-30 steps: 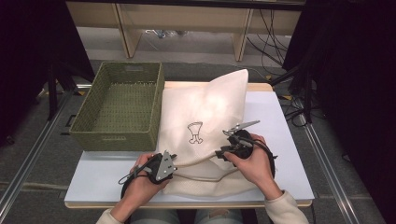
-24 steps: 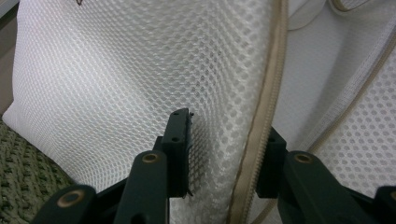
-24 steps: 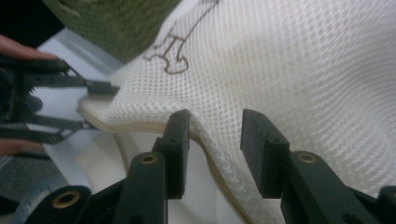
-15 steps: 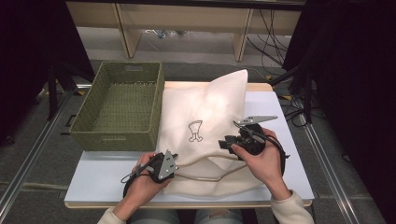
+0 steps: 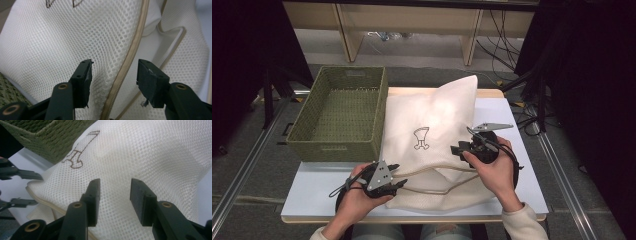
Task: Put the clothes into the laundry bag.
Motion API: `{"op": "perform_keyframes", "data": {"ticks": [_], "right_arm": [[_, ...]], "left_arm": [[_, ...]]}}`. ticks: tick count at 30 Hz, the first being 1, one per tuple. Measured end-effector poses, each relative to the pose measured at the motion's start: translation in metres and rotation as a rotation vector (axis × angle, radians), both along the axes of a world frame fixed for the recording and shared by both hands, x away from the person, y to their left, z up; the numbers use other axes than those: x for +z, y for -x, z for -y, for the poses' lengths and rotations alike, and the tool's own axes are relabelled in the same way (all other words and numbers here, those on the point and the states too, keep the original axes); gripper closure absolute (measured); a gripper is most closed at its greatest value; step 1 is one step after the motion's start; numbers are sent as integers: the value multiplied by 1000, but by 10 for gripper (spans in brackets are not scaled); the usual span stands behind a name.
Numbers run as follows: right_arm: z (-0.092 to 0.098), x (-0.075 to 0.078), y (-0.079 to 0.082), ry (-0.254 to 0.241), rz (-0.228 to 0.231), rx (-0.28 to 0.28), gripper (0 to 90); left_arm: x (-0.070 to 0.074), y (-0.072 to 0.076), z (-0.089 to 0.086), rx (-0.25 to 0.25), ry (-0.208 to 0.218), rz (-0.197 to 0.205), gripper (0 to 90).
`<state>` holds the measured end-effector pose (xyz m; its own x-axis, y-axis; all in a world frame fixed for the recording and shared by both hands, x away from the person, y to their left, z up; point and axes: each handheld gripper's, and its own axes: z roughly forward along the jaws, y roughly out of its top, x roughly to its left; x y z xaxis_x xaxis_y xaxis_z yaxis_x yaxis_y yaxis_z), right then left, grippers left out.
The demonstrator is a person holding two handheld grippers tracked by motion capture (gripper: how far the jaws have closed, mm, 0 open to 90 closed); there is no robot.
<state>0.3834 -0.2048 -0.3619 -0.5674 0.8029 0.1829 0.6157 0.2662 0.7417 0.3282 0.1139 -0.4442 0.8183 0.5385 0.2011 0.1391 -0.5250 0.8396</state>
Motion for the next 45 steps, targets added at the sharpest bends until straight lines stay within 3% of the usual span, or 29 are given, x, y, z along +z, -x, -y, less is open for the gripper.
{"op": "perform_keyframes", "data": {"ticks": [6,8,14,16,19,20,22,27,28,31,32,34,38,40,42,45], "right_arm": [[0,-3,-3,-4,11,-2,586],[0,-3,-2,-6,9,-12,585],[2,-3,-4,7,13,-12,575],[4,-4,-5,11,35,6,570],[4,-5,-5,1,34,-8,564],[4,-3,-4,18,35,-21,560],[3,-5,-4,-5,32,-28,548],[4,-7,-7,-3,46,-12,543],[3,-7,-6,-4,34,-35,543],[5,-7,-6,0,28,-38,543],[7,-8,-9,4,54,-22,543],[7,-8,-8,-7,42,-46,541],[10,-6,-9,11,49,-46,538],[10,-7,-9,-7,54,-37,537],[11,-4,-7,25,40,-57,535],[10,-6,-8,-1,42,-52,535]], "left_arm": [[20,6,-9,9,119,7,394],[23,7,-10,14,125,10,368],[38,7,-22,49,195,17,313],[42,5,-28,75,208,27,298],[45,2,-38,113,232,34,286],[45,0,-41,131,244,39,284],[44,-4,-48,163,254,40,281],[39,-16,-67,235,279,52,280],[38,-18,-71,254,277,62,281],[35,-19,-81,302,297,53,283],[34,-19,-84,319,300,61,291],[35,-17,-93,355,303,80,297],[35,-15,-101,378,315,89,305],[35,-14,-104,394,324,85,306],[33,-13,-107,410,332,75,307],[33,-13,-108,411,331,78,307]]}}
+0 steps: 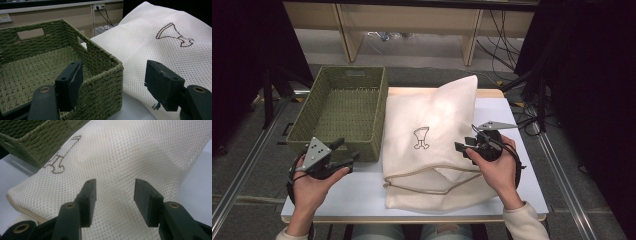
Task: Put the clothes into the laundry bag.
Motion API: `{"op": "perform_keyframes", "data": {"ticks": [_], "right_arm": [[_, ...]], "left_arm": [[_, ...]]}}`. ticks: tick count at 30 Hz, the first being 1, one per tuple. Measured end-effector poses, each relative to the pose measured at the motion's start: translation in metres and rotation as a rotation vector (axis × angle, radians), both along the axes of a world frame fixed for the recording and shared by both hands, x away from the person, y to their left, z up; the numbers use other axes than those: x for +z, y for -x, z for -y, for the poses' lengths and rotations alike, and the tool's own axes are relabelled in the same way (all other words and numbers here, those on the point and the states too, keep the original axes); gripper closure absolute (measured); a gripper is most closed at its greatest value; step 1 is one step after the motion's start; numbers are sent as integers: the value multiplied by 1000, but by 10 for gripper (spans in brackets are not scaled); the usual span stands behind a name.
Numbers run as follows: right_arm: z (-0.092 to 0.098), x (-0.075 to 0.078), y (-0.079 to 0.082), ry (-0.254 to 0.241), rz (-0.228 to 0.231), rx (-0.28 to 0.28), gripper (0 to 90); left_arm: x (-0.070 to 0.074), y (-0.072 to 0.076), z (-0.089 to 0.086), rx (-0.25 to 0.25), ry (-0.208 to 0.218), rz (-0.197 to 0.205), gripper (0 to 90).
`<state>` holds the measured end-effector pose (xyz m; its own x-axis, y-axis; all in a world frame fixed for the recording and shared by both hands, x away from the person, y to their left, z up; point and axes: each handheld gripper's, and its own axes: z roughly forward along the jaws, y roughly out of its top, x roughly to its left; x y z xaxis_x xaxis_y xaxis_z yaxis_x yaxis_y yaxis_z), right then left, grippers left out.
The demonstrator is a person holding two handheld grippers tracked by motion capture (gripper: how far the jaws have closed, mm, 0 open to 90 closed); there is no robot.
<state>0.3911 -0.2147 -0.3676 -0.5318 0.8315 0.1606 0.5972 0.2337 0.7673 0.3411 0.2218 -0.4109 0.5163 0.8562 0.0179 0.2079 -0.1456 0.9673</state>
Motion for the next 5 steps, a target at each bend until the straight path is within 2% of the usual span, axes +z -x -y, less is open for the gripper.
{"op": "perform_keyframes", "data": {"ticks": [3,5], "right_arm": [[1,1,0,13,16,8,533],[-1,0,1,2,2,0,532]], "left_arm": [[0,0,0,-4,1,0,306],[0,0,1,-5,-3,2,306]]}}
